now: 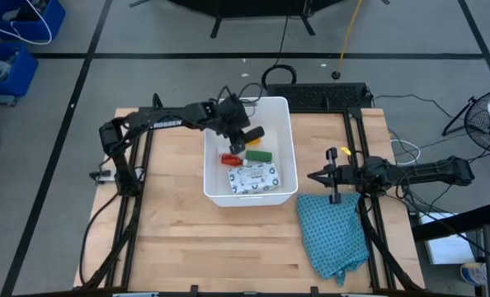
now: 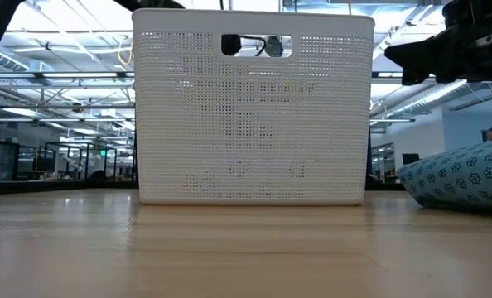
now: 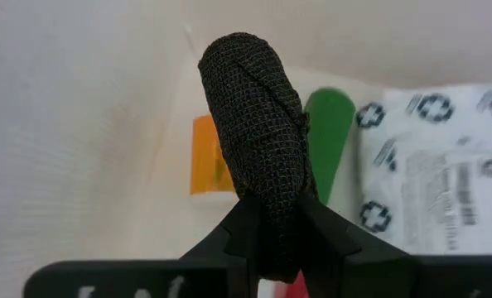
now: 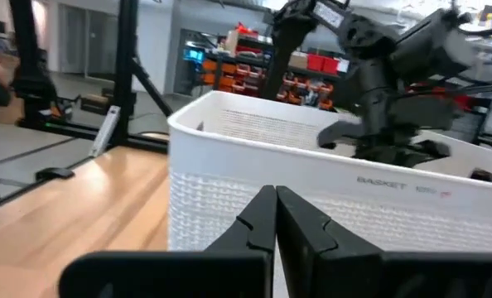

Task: Pick & place medical supplies in basket/bin
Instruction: Put the black bandage into the white bin

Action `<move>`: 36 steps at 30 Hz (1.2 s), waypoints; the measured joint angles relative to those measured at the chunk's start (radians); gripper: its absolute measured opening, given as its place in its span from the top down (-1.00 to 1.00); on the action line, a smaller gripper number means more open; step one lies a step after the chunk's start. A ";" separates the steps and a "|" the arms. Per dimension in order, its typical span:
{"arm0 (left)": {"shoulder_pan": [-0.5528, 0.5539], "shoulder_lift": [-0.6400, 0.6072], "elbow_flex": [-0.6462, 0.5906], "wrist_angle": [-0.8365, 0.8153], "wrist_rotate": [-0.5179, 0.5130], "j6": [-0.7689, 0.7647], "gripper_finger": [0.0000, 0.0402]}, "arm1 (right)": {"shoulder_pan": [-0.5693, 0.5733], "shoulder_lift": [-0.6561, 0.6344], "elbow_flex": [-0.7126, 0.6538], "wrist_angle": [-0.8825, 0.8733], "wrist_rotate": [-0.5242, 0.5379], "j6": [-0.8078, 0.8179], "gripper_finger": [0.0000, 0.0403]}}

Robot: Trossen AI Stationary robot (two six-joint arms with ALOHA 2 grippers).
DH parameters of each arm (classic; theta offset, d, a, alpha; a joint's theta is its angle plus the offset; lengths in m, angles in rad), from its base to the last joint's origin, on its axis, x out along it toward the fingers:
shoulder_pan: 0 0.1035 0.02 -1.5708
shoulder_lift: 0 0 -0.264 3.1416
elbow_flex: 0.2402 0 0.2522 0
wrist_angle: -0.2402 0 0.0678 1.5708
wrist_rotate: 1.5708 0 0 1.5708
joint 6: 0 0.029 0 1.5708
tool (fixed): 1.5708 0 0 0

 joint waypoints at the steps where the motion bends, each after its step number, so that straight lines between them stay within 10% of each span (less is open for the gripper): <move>1: -0.001 0.000 -0.025 0.025 -0.001 0.013 0.70 | 0.000 0.000 0.000 0.000 0.006 0.000 1.00; 12: -0.023 -0.005 -0.255 0.284 -0.058 0.104 0.69 | 0.000 0.000 0.000 0.012 0.006 -0.003 1.00; 27: -0.041 0.001 -0.236 0.279 -0.035 0.116 0.67 | 0.000 0.000 0.000 0.059 0.005 -0.052 1.00; 36: -0.091 0.005 -0.144 0.274 -0.034 0.138 0.06 | 0.000 0.000 0.000 0.058 0.005 -0.067 1.00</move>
